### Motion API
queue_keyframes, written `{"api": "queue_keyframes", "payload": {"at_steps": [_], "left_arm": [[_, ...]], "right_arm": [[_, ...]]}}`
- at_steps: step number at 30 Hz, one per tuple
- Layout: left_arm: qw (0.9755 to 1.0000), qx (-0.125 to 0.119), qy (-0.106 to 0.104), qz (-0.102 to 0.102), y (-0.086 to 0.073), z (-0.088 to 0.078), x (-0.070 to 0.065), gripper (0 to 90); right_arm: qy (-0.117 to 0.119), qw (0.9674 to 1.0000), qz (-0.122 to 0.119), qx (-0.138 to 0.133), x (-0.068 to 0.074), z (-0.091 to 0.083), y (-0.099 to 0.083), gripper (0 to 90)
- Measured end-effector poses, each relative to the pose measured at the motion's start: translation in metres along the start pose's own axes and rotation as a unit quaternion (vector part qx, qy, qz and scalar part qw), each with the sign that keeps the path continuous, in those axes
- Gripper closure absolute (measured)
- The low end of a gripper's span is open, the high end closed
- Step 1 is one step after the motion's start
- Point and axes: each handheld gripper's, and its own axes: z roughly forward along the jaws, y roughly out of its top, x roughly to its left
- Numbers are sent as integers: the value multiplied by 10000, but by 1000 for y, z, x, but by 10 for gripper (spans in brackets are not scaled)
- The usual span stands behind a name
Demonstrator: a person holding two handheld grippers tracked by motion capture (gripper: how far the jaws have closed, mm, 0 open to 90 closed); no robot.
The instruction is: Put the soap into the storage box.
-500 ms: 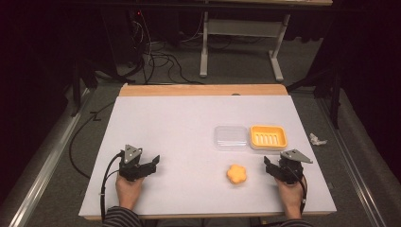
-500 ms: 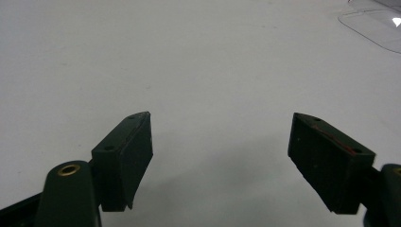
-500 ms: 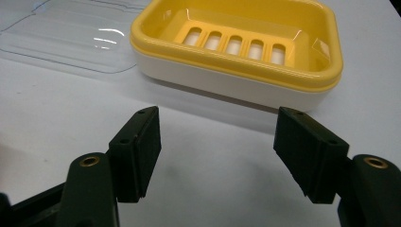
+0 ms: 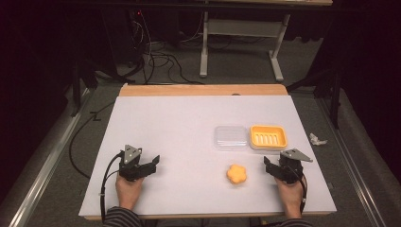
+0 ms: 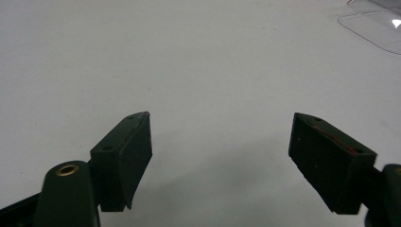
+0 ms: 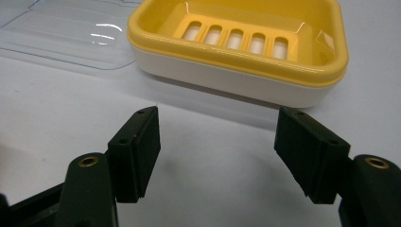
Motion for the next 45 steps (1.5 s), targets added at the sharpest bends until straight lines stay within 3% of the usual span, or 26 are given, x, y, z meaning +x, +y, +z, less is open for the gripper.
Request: {"api": "queue_keyframes", "payload": {"at_steps": [5, 13, 19, 31, 41, 45], "left_arm": [[10000, 0, -18, 16, 0, 0, 0, 227], [10000, 7, 1, 2, 0, 0, 0, 227], [10000, -32, 9, -30, 0, 0, 0, 222], [10000, -8, -41, -1, 0, -1, 0, 222], [10000, 3, -22, -24, 0, 0, 0, 224], [10000, -1, -25, -32, 0, 0, 0, 225]], "right_arm": [[-65, 9999, -126, -36, 4, 0, 0, 328], [-66, 9999, 134, -35, -2, -1, 0, 256], [146, 9996, 247, -44, -7, -1, 1, 201], [356, 9987, 362, 14, -1, -10, -1, 194], [682, 9977, 51, 9, 7, -24, 1, 271], [776, 9970, 29, -31, 12, -30, 3, 279]]}}
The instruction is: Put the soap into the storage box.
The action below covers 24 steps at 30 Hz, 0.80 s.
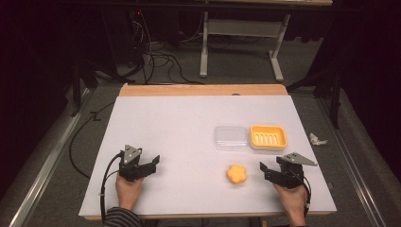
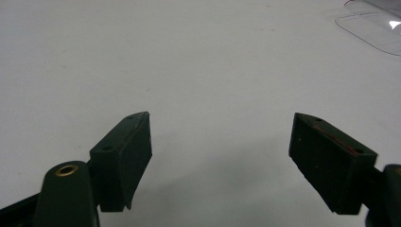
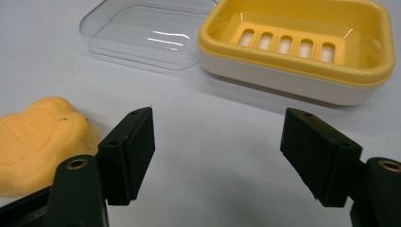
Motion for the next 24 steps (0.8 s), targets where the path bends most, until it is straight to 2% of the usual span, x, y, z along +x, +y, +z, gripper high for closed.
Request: {"api": "queue_keyframes", "payload": {"at_steps": [3, 5, 12, 19, 21, 24], "left_arm": [[10000, -1, 2, -6, 0, 0, 0, 225], [10000, 10, -1, 21, 0, 0, 0, 226], [10000, -2, 18, -12, 0, 1, 0, 227], [10000, 2, 35, 7, 0, 1, 0, 228], [10000, 3, 38, 3, 0, 1, 0, 228], [10000, 6, 40, 8, 0, 1, 0, 228]], "right_arm": [[116, 9999, -4, -18, 4, -3, 2, 279], [307, 9995, 37, -13, 8, -5, 4, 276], [639, 9975, -274, 106, 32, -6, 12, 269], [931, 9933, -588, 365, 49, -3, 18, 269], [1041, 9908, -715, 481, 56, -1, 20, 263], [1148, 9888, -743, 597, 64, 2, 21, 246]]}}
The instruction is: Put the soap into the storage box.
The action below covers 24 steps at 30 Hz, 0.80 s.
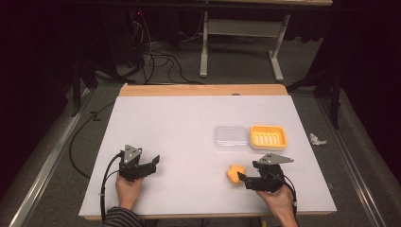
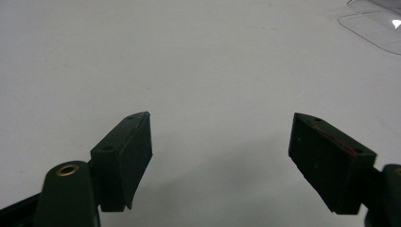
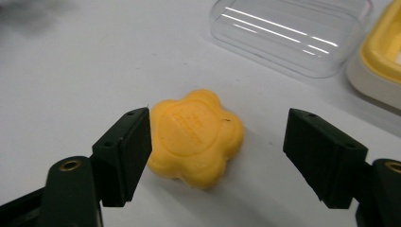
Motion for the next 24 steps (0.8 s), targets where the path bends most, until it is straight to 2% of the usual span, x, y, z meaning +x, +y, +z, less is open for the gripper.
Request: {"api": "queue_keyframes", "payload": {"at_steps": [7, 13, 19, 24], "left_arm": [[10000, 26, -12, 25, 0, 0, 0, 230], [10000, 17, -16, -3, 0, 0, 0, 230], [10000, 28, -48, 4, 0, 0, 0, 229], [10000, 25, -52, 1, 0, 0, 0, 229]], "right_arm": [[-13, 9990, -233, 389, 14, 17, 7, 219], [-189, 9974, -241, 652, 18, 29, 8, 188], [-314, 9949, -320, 903, 21, 38, 10, 190], [-402, 9918, -487, 1115, 24, 46, 9, 224]]}}
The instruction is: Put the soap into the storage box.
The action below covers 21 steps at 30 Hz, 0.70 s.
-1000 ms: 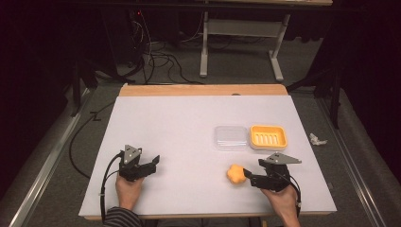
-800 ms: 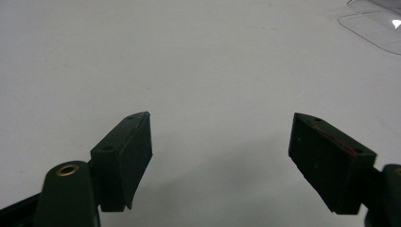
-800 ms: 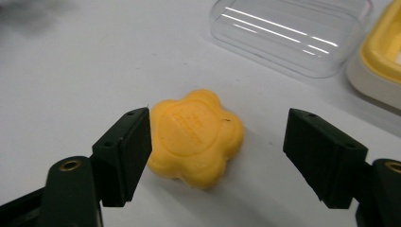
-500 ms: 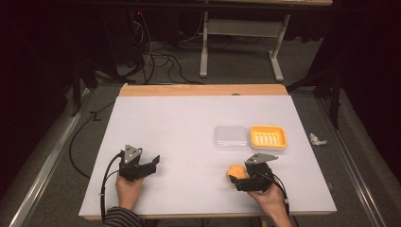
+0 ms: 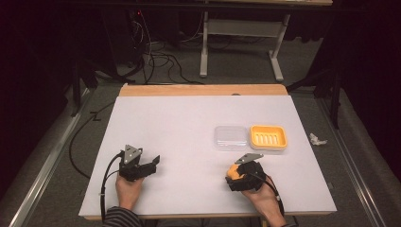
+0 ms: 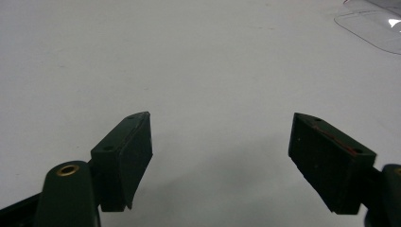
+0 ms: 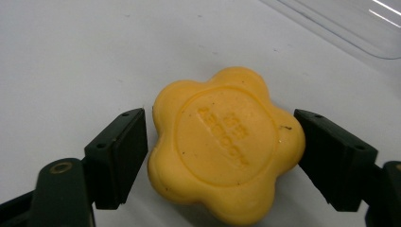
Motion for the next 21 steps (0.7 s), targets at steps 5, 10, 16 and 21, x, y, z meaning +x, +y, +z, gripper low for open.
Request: {"api": "queue_keyframes", "payload": {"at_steps": [5, 10, 16, 21], "left_arm": [[10000, 12, -3, 0, 0, 0, 0, 229], [10000, 12, -6, 18, 0, 0, 0, 229], [10000, 17, -8, 15, 0, 0, 0, 231], [10000, 25, -2, -12, 0, 1, 0, 239]], "right_arm": [[-104, 9999, -33, 38, 1, 2, 0, 269], [-91, 9999, -39, 38, 0, 2, -1, 273], [-51, 9999, -92, -61, 0, 2, -3, 277], [51, 9999, -134, -65, -3, 2, -3, 278]]}}
